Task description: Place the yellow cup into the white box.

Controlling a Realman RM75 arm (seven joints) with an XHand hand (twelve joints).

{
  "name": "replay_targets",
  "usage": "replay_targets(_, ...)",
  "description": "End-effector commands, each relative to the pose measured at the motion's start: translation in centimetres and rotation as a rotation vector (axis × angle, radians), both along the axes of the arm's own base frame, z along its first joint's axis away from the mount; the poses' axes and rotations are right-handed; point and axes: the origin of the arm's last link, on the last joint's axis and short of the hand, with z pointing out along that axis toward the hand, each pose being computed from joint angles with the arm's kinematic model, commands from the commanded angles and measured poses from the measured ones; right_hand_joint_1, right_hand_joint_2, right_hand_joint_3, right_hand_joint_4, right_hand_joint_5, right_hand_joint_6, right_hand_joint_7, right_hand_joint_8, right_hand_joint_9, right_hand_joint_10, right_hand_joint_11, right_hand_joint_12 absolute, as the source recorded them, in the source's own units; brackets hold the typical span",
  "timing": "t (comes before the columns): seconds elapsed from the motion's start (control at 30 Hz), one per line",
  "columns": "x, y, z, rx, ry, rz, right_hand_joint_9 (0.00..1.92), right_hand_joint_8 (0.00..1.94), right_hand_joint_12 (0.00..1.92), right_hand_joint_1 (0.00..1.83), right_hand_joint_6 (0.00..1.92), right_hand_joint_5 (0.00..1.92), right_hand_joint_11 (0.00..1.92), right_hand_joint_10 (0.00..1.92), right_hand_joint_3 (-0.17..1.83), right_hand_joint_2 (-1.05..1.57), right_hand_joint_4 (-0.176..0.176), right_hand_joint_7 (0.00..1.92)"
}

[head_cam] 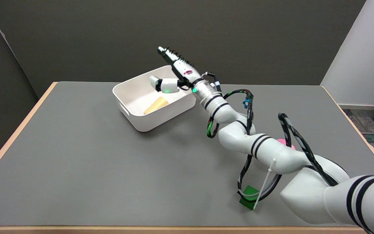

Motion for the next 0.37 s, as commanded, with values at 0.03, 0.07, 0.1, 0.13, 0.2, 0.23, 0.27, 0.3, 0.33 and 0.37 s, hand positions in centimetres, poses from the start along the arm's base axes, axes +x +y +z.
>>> replay_targets(0.03,2.8,11.2,11.4,-0.203,-0.477,0.465,0.02,0.23,0.51,0.39,0.28,0.05,0.00,0.28,0.96,0.61,0.039,0.08)
replay_targets(0.07,2.5,12.1,12.3,-0.232,-0.514,0.484,0.02,0.27,0.61,0.39,0.33,0.06,0.00,0.39,0.97,0.62,0.040,0.11)
replay_targets(0.1,2.2,13.4,14.0,-0.274,-0.571,0.521,0.03,0.29,0.68,0.39,0.36,0.07,0.00,0.46,0.98,0.63,0.040,0.13)
replay_targets(0.13,1.6,14.8,15.6,-0.305,-0.623,0.543,0.03,0.29,0.70,0.40,0.36,0.08,0.00,0.48,0.98,0.63,0.039,0.14)
replay_targets(0.2,0.6,16.8,17.6,-0.324,-0.682,0.565,0.02,0.29,0.72,0.40,0.36,0.08,0.00,0.49,0.99,0.63,0.039,0.13)
replay_targets(0.23,0.2,17.7,18.6,-0.317,-0.720,0.568,0.02,0.28,0.71,0.39,0.36,0.07,0.00,0.49,0.98,0.64,0.038,0.13)
replay_targets(0.27,0.0,18.1,19.0,-0.312,-0.738,0.571,0.01,0.26,0.66,0.38,0.33,0.06,0.00,0.45,0.92,0.67,0.030,0.10)
replay_targets(0.3,-0.2,18.9,19.7,-0.301,-0.766,0.577,0.00,0.24,0.60,0.36,0.30,0.04,0.00,0.40,0.84,0.71,0.021,0.07)
replay_targets(0.33,-0.3,19.4,20.2,-0.299,-0.776,0.580,0.00,0.23,0.56,0.35,0.29,0.03,0.00,0.37,0.83,0.72,0.018,0.05)
replay_targets(0.37,-0.4,20.0,20.9,-0.301,-0.788,0.584,0.00,0.23,0.54,0.35,0.29,0.02,0.00,0.35,0.83,0.72,0.017,0.04)
